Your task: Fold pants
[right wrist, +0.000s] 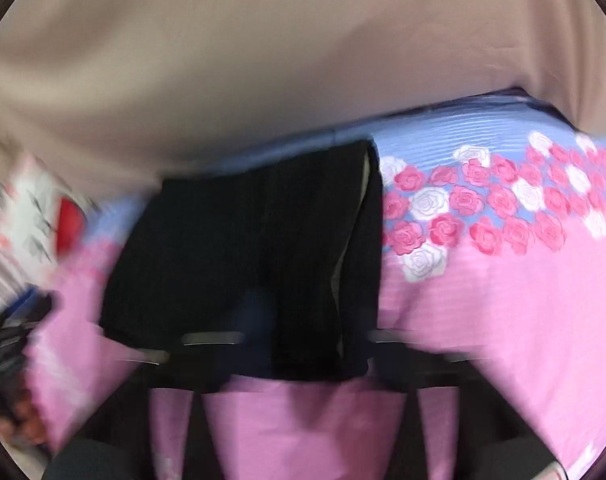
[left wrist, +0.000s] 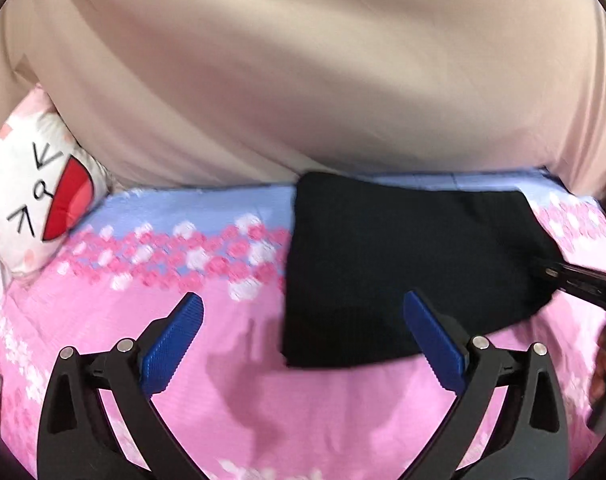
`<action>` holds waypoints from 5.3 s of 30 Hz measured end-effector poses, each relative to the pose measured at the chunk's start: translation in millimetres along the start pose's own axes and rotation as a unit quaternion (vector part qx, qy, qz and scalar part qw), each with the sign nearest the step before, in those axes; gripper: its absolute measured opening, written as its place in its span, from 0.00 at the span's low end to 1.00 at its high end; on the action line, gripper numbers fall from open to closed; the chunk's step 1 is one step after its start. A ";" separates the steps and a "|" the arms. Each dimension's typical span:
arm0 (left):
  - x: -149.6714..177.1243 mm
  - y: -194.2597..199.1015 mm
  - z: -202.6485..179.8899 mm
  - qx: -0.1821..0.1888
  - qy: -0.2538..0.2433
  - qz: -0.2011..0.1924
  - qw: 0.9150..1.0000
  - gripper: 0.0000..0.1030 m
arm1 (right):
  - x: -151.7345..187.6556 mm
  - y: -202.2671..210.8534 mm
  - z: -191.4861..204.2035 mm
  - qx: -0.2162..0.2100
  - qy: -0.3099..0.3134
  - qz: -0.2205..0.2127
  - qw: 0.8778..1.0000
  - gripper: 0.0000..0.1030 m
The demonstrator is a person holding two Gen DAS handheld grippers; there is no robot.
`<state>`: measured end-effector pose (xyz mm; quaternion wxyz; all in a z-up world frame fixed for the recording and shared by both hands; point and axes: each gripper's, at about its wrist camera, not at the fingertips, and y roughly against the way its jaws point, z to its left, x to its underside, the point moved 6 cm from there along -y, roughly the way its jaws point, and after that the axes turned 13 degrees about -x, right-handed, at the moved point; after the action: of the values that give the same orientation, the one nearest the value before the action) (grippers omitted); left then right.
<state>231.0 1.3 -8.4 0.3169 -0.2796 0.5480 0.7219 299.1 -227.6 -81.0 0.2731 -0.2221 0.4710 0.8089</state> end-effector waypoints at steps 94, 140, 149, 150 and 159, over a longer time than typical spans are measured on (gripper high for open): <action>79.9 4.2 -23.6 -0.016 0.005 -0.023 1.000 0.95 | 121.3 72.8 32.9 0.148 0.045 -0.100 0.983 0.68; 79.9 5.9 -24.8 -0.016 0.000 -0.027 1.000 0.95 | 122.4 74.9 39.6 0.161 0.059 -0.098 0.980 0.68; 80.1 6.5 -24.1 -0.018 -0.001 -0.028 0.999 0.95 | 122.3 74.7 39.4 0.161 0.060 -0.098 0.980 0.68; 80.0 6.8 -23.8 -0.019 -0.001 -0.029 0.999 0.95 | 122.4 75.1 39.4 0.161 0.060 -0.098 0.980 0.68; 78.4 10.4 -21.0 -0.011 -0.003 -0.041 0.999 0.95 | 122.4 74.7 39.4 0.161 0.060 -0.097 0.980 0.68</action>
<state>173.9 -9.2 -66.0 0.3448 -0.3034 0.5274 0.7148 154.4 -194.8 -90.6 0.3537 -0.2683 0.5867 0.6773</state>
